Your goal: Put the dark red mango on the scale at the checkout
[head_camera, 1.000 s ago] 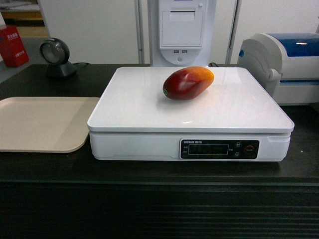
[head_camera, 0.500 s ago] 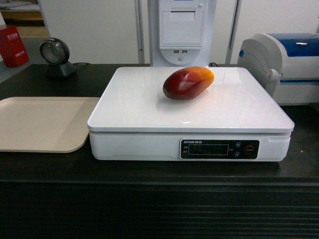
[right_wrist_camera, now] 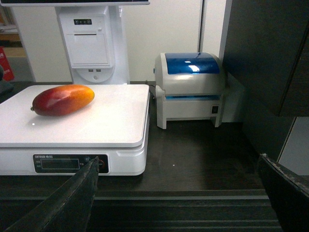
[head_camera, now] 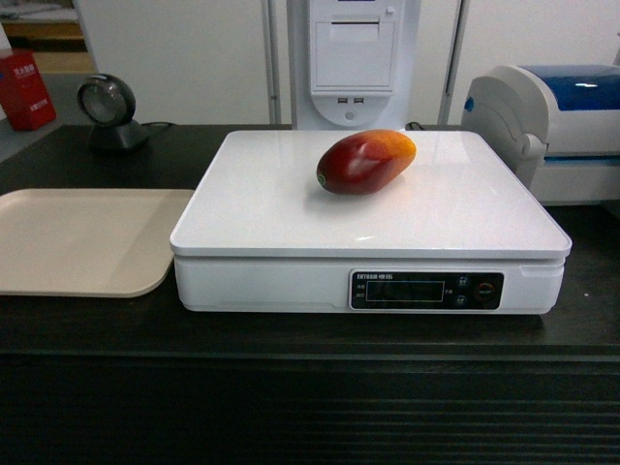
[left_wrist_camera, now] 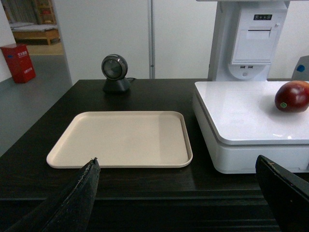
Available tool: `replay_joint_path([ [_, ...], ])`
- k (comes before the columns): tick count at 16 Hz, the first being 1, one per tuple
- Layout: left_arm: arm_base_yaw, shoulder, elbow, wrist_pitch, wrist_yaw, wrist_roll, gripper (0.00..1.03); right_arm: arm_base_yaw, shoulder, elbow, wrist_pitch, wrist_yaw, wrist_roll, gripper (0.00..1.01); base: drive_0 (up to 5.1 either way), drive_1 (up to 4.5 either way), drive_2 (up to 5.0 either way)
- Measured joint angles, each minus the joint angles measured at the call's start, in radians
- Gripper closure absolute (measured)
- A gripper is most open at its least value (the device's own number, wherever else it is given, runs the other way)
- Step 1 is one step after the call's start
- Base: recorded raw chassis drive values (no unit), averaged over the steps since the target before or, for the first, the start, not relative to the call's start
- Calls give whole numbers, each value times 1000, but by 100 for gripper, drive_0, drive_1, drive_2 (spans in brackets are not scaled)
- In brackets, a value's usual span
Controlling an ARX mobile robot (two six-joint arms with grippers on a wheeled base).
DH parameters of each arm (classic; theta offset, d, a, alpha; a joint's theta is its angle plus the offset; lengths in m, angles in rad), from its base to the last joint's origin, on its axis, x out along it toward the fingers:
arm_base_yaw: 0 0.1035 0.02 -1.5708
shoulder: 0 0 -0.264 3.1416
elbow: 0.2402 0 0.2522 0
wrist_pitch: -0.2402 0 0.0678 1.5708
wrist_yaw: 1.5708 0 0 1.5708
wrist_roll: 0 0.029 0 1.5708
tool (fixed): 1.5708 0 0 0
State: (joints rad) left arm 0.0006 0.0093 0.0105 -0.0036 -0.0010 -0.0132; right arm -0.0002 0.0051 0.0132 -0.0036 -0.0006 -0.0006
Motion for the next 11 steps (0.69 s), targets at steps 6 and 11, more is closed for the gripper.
replay_joint_path([
  [6, 0, 0, 0, 0, 0, 0, 5, 0, 0, 0, 0, 0, 0, 3, 0, 0, 0],
  [11, 0, 0, 0, 0, 0, 0, 5, 0, 0, 0, 0, 0, 0, 3, 0, 0, 0],
])
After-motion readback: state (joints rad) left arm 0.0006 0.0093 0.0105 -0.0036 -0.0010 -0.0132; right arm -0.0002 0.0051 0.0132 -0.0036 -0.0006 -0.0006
